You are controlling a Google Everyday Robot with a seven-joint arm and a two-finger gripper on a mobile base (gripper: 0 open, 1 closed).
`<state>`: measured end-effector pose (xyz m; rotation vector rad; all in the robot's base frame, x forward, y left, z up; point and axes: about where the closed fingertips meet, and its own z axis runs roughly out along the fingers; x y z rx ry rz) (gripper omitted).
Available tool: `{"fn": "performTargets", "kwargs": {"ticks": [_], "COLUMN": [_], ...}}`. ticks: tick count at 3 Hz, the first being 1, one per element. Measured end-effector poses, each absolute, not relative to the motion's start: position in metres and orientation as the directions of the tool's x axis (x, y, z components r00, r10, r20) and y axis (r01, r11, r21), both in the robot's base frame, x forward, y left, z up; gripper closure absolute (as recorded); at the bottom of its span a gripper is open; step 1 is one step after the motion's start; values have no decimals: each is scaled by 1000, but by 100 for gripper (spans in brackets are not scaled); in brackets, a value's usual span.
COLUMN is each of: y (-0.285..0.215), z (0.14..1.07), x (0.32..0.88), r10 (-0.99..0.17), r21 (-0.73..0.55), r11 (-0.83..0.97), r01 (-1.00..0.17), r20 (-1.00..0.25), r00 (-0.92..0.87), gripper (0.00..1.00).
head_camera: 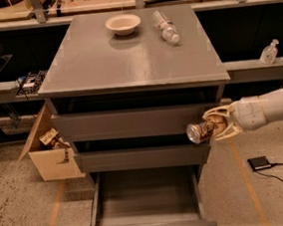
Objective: Pick orange can from bottom drawer and place on counter
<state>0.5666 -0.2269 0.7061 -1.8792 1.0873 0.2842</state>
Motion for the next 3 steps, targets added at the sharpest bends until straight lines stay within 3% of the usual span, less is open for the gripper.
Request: {"fn": "performTargets", "kwargs": {"ticks": [3], "y": [-217], "z": [812], "x": [593], "r10": [-645], "r21": [-689], "r11": [-358], "r01": [-631], "r20": [-307], "r00": [700], "gripper": [100]}}
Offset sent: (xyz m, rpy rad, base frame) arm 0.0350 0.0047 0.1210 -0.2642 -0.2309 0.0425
